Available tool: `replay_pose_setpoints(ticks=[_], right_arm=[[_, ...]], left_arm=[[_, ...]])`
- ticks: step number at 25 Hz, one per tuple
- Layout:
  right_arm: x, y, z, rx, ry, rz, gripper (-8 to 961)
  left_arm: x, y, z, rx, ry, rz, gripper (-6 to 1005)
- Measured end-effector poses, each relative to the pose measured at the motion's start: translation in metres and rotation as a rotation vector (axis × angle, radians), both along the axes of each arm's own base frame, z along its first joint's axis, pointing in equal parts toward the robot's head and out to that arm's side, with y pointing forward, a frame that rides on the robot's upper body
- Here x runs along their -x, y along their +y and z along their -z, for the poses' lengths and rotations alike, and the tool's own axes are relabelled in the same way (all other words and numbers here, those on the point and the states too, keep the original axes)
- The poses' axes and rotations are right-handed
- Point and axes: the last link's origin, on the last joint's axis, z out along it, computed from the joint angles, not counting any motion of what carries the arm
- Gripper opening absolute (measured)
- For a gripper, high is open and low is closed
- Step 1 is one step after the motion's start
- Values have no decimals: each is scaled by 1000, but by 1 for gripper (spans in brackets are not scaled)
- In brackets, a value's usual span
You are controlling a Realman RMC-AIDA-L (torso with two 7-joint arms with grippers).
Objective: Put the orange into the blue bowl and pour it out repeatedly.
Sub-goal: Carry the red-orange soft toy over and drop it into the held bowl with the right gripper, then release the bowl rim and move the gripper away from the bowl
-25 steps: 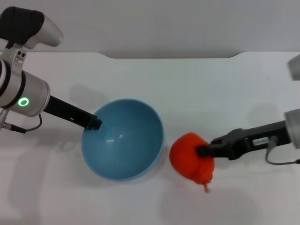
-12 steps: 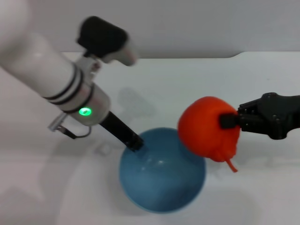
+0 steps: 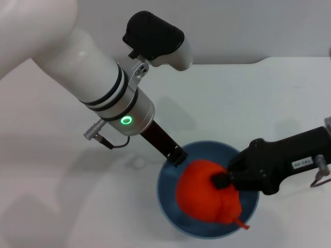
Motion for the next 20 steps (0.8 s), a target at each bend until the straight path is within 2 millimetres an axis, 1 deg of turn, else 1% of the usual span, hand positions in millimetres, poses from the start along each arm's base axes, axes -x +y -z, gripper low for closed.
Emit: replay_pose_setpoints(ticks=[2, 4, 9, 11, 14, 17, 20], right_arm=[[-1, 1, 5, 2, -30, 8, 34], [0, 2, 5, -2, -39, 13, 36], [-1, 4, 1, -18, -40, 35, 199], [-3, 6, -4, -39, -30, 63, 253], [-10, 14, -21, -112, 16, 141, 317], [-21, 18, -38, -194, 65, 214, 382], [-35, 17, -48, -252, 85, 271, 446]], left_arm=[[0, 0, -1, 0, 0, -1, -1], [0, 0, -1, 1, 2, -2, -1], [1, 0, -3, -1, 3, -2, 0], [1, 1, -2, -2, 6, -2, 0], [3, 1, -1, -5, 15, -1, 0], [5, 2, 5, -12, 17, 4, 0], [8, 4, 13, -22, 25, 14, -1]])
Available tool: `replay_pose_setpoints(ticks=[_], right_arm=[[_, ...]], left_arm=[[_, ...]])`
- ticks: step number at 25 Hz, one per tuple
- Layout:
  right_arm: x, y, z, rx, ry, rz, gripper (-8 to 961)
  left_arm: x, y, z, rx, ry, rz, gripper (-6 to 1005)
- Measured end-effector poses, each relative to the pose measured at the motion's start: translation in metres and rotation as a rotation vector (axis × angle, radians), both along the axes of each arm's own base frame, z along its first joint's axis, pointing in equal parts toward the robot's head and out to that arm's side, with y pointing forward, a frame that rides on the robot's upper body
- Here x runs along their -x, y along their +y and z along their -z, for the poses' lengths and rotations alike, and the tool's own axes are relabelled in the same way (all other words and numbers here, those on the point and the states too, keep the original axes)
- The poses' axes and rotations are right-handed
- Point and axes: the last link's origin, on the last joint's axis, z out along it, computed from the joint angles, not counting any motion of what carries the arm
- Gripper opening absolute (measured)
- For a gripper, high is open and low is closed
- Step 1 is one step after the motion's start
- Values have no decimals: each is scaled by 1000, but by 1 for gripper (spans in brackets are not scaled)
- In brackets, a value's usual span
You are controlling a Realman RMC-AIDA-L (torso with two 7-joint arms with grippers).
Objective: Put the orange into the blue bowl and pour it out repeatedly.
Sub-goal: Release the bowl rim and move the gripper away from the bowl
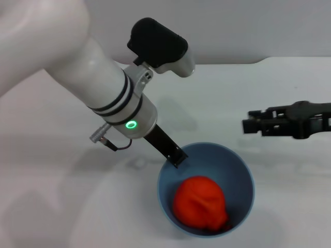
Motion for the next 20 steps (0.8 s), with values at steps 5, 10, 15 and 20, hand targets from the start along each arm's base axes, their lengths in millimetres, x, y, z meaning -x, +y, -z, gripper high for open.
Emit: replay_pose_setpoints(ticks=[5, 10, 15, 20], right_arm=[[-14, -3, -9, -52, 16, 55, 467], [-18, -4, -9, -61, 18, 70, 467], [-19, -3, -9, -75, 17, 79, 467], [-23, 0, -9, -97, 18, 102, 467]], left_arm=[[7, 10, 12, -25, 24, -7, 0], [7, 13, 12, -36, 20, -11, 27], [7, 15, 9, -45, 16, -22, 54], [9, 23, -1, -87, -25, -43, 81]])
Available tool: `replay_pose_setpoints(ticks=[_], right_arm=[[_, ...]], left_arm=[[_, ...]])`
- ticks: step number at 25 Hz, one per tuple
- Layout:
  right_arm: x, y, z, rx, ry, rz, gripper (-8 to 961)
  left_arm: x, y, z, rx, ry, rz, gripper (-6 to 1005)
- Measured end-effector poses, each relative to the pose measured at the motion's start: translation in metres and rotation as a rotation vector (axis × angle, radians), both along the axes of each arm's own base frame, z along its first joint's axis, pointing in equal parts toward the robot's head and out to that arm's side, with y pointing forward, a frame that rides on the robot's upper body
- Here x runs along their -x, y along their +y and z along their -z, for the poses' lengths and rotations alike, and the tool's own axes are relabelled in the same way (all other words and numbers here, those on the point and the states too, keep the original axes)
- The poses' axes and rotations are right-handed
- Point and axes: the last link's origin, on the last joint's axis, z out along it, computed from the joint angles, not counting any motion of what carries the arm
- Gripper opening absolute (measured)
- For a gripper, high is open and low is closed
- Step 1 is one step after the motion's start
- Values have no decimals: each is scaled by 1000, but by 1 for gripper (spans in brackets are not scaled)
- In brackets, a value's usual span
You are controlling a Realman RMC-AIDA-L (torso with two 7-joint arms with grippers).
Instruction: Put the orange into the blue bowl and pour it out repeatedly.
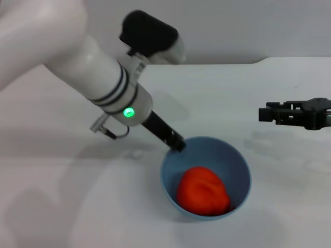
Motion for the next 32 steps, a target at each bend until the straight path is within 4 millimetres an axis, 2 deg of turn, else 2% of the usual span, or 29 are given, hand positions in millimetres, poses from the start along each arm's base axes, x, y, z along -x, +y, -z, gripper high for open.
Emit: replay_pose_setpoints(ticks=[2, 7, 8, 9, 10, 12, 13, 14, 16, 18, 19, 22, 24, 25, 26, 29, 32], right_arm=[[-4, 2, 1, -13, 9, 24, 467], [-16, 7, -2, -92, 57, 71, 467], [-18, 8, -5, -124, 95, 82, 468], [-25, 8, -12, -210, 195, 100, 468], [-25, 8, -12, -210, 195, 100, 468], [-33, 6, -19, -315, 298, 103, 468], [-36, 4, -22, -366, 344, 105, 468], [-43, 2, -26, -434, 401, 118, 468], [-55, -4, -33, -573, 502, 143, 468], [-67, -12, -34, -707, 554, 159, 468], [-72, -16, -33, -768, 562, 159, 468], [-83, -26, -26, -906, 556, 178, 468], [-92, -31, -22, -1010, 541, 210, 468], [-98, -34, -19, -1085, 515, 232, 468], [-102, -37, -16, -1143, 480, 248, 468], [-112, -45, -3, -1300, 298, 270, 468], [-112, -47, 17, -1373, 51, 221, 468]], left_arm=[[3, 9, -10, -42, -45, -18, 92], [11, 28, -48, -171, -270, -74, 394], [14, 32, -61, -205, -357, -90, 452], [23, 36, -81, -266, -506, -117, 511], [23, 36, -81, -266, -506, -117, 540], [35, 37, -100, -331, -656, -148, 597], [48, 36, -116, -390, -769, -175, 626], [48, 36, -116, -390, -769, -175, 654], [81, 27, -148, -548, -1011, -222, 683], [104, 18, -164, -656, -1147, -249, 683], [122, 9, -172, -737, -1230, -254, 683], [147, -9, -183, -881, -1318, -215, 683], [175, -25, -186, -1060, -1283, -147, 683], [175, -25, -186, -1060, -1283, -147, 683], [183, -28, -185, -1108, -1242, -127, 683], [206, -37, -169, -1213, -972, 25, 682], [219, -45, -147, -1244, -667, 241, 682]])
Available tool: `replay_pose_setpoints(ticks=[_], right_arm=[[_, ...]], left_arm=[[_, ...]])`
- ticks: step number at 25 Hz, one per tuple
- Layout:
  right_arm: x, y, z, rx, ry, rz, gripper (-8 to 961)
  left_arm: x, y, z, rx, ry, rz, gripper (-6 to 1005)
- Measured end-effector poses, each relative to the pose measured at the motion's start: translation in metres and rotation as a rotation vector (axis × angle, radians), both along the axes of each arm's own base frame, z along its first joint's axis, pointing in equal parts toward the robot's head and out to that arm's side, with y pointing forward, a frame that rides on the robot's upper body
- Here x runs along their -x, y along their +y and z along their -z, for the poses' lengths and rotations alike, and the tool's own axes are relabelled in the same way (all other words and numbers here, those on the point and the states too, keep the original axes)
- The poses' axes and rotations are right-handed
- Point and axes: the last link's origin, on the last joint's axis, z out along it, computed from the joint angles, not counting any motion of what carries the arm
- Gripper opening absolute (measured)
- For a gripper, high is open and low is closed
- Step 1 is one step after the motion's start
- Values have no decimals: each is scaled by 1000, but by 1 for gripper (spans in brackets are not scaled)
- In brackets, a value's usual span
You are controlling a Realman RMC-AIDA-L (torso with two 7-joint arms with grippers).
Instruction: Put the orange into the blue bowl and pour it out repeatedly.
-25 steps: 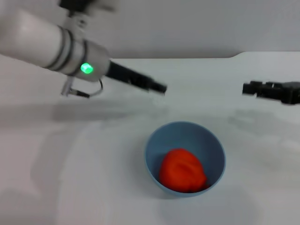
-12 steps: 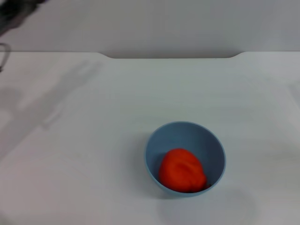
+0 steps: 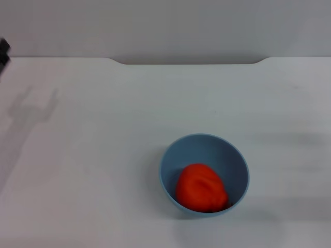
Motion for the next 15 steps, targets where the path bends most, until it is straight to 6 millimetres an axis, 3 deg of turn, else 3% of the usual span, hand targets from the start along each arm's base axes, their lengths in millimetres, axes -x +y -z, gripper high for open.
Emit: replay_pose_setpoints(ticks=[3, 7, 10, 15], right_arm=[[3, 1, 19, 21, -118, 67, 468], [-1, 6, 32, 83, -106, 119, 468], [-2, 7, 37, 110, -87, 138, 467], [-1, 12, 41, 134, -68, 143, 467]], left_arm=[[6, -6, 18, -68, 236, -8, 682], [9, -12, 31, -188, 507, -37, 683], [11, -14, 31, -216, 569, -58, 683], [10, -16, 30, -215, 486, -52, 682]])
